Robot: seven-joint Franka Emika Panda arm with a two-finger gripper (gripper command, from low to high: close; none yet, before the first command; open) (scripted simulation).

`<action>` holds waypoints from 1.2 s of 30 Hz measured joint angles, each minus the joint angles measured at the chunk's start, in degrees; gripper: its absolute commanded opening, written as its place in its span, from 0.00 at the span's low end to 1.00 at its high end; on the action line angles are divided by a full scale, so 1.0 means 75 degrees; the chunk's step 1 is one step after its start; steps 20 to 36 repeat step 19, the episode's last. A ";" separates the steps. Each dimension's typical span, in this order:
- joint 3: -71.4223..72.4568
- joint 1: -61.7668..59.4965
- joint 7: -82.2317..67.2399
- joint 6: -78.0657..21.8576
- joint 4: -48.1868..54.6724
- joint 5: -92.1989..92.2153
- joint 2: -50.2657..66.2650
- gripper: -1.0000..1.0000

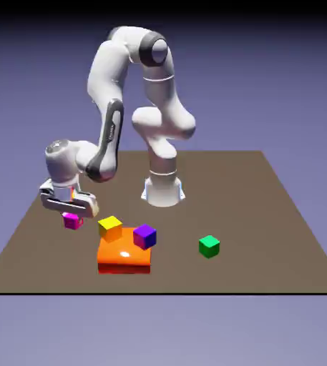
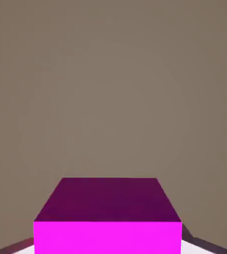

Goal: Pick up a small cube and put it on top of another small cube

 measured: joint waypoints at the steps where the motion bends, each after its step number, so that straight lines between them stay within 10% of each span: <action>1: -0.0062 0.0364 0.0110 -0.0230 -0.0005 -0.0137 -0.0249 0.00; 10: -0.0610 0.2626 0.1047 -0.2192 -0.0046 -0.1305 -0.2376 0.00; 16: -0.0634 0.2588 0.0626 -0.0534 -0.0501 -0.0772 -0.1100 0.00; 17: -0.0635 0.2587 0.0623 -0.0520 -0.0505 -0.0767 -0.1088 1.00; 36: -0.0630 0.2581 0.0633 -0.0517 -0.0505 -0.0781 -0.1088 1.00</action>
